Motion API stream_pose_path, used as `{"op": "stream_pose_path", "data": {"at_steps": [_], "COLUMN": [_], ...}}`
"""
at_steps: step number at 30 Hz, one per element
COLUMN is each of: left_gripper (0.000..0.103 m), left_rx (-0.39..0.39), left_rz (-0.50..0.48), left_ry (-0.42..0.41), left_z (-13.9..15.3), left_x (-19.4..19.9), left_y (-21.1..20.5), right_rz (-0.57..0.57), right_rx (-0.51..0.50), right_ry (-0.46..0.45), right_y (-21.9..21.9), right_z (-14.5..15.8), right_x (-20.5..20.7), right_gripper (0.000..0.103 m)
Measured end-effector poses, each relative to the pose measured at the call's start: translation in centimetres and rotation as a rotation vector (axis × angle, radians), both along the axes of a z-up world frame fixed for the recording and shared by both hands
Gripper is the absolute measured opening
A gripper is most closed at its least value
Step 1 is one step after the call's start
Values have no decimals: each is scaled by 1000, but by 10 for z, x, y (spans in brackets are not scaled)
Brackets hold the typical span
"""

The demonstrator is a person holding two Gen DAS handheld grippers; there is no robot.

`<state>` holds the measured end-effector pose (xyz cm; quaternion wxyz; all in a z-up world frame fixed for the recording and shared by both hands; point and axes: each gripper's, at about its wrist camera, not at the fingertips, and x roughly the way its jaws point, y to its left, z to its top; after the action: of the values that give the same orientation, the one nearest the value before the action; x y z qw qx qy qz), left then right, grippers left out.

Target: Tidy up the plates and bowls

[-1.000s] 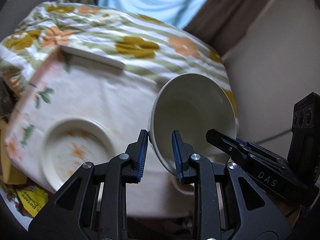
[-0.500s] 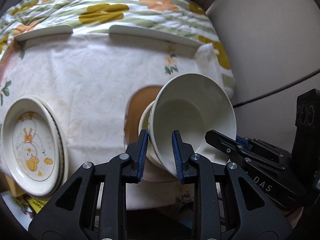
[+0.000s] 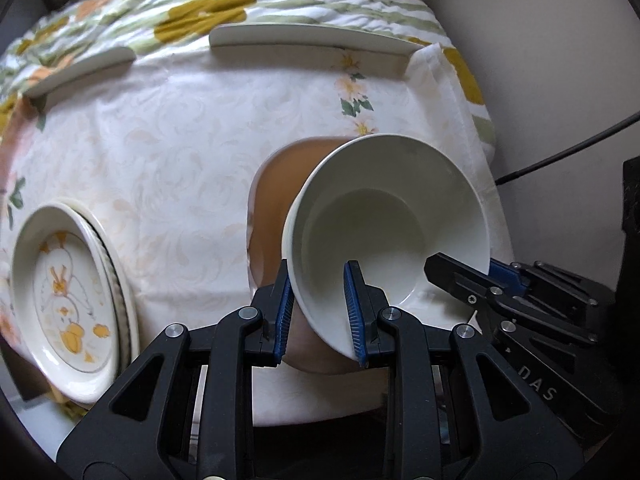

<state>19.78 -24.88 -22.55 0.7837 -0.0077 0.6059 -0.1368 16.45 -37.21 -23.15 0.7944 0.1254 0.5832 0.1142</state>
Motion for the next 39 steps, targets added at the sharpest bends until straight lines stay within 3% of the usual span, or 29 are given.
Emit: {"op": "stream_pose_path", "data": {"at_steps": [10, 17, 30, 34, 39], "left_gripper": [22, 22, 23, 37, 38], "left_rx": [75, 37, 68, 11, -1], "left_rz": [-28, 6, -8, -1, 8], "left_ry": [-24, 8, -16, 32, -10], "left_z": [-1, -1, 4, -1, 12], "left_x": [-2, 3, 1, 1, -6], "left_y": [-10, -4, -9, -6, 3], "right_rz": [30, 44, 61, 63, 50], "right_rx": [-43, -81, -90, -89, -89], "right_ry": [-2, -10, -35, -38, -68], "right_y": [2, 5, 6, 8, 3], "right_z": [1, 3, 3, 3, 13], "right_x": [0, -2, -9, -12, -21], "right_gripper": [18, 19, 19, 24, 24]}}
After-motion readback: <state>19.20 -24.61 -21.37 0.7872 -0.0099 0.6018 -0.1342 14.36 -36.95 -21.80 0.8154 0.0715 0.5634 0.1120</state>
